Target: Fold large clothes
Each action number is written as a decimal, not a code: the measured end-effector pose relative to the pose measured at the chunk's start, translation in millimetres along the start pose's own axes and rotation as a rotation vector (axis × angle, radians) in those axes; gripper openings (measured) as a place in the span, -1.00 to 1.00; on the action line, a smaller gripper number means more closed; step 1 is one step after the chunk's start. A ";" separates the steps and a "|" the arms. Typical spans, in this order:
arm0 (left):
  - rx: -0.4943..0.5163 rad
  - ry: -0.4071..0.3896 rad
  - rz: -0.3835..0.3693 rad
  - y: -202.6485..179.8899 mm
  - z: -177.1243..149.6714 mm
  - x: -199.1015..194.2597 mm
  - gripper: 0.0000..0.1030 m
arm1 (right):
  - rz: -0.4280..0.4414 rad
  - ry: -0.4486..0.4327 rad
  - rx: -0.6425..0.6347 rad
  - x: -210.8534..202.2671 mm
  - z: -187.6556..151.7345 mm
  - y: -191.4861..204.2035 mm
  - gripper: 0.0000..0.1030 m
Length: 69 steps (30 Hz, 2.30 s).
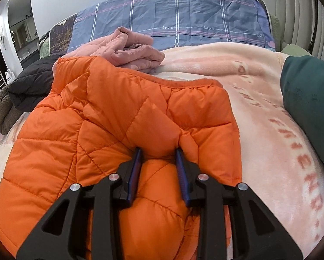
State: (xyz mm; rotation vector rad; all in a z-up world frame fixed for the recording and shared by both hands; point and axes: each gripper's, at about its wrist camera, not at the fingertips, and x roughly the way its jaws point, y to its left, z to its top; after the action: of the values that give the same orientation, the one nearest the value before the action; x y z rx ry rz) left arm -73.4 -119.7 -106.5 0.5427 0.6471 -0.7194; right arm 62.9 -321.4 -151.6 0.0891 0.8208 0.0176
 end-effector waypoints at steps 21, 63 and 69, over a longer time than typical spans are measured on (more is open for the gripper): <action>-0.179 -0.083 -0.145 62.6 28.6 -70.8 -0.55 | -0.018 -0.043 -0.032 -0.4 -2.4 8.6 -0.34; -0.163 -0.009 -0.116 87.8 82.8 36.9 -0.27 | 0.181 0.066 0.041 -73.1 -66.3 16.7 -0.51; -0.075 0.082 -0.031 81.7 108.1 93.9 -0.26 | 0.229 -0.046 0.102 -112.0 -56.1 -0.1 0.16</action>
State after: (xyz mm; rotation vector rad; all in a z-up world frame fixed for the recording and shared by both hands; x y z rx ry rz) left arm 78.7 -177.5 -80.0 0.4957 0.7571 -0.7025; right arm -54.6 -323.1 -107.9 0.2783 0.7623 0.1887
